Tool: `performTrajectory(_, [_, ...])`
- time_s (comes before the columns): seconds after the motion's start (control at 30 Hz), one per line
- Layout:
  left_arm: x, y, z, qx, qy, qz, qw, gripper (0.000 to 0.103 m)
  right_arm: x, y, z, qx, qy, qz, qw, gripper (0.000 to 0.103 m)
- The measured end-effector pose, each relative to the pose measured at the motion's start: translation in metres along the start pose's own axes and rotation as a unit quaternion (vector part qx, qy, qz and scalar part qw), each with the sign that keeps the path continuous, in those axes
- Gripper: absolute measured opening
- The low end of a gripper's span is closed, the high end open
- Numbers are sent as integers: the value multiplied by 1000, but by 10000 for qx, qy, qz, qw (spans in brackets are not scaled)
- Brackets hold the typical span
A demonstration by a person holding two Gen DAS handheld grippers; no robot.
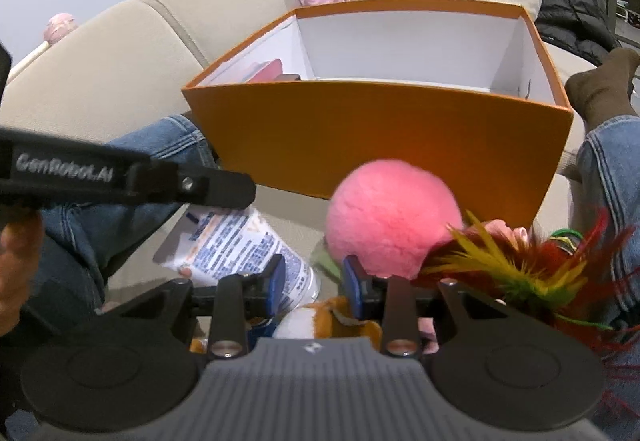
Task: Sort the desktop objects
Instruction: 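Lift the lotion tube with left gripper while right grasps the pink pompom keychain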
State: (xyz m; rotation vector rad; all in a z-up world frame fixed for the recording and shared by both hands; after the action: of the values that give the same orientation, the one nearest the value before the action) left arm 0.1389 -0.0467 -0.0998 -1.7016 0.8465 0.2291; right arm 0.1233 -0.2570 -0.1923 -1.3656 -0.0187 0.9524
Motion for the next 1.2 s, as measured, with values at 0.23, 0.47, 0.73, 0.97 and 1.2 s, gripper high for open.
performTrajectory(0.23, [-1, 17, -7, 140, -189, 235, 9994, 19, -4, 4, -1, -19, 34, 4, 10000, 35])
performTrajectory(0.47, [-4, 22, -5, 60, -332, 234, 9992, 19, -11, 9, -3, -103, 121, -40, 9999, 35])
performTrajectory(0.73, [-13, 10, 0, 67, -449, -12, 9990, 13, -28, -1, -11, -122, 283, -331, 9990, 36])
performTrajectory(0.97, [-26, -5, 22, 19, -788, -262, 9965, 13, -23, -14, -7, -527, 376, -356, 9973, 37])
performTrajectory(1.2, [-26, -12, 35, -83, -882, -335, 9955, 13, 14, -23, -12, -987, 700, -48, 9926, 47])
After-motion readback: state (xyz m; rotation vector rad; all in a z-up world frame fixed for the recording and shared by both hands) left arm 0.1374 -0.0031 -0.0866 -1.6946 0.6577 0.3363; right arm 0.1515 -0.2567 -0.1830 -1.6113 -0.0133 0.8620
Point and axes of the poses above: each gripper's, at about its wrist camera, not at the fingertips, and x roughly the way its jaws point, z to its left, y to its underside, the point moved 5 cm from there along x, roughly the way its jaws point, and after that the axes turned 14 degrees about -z, right-handed, at the moved point
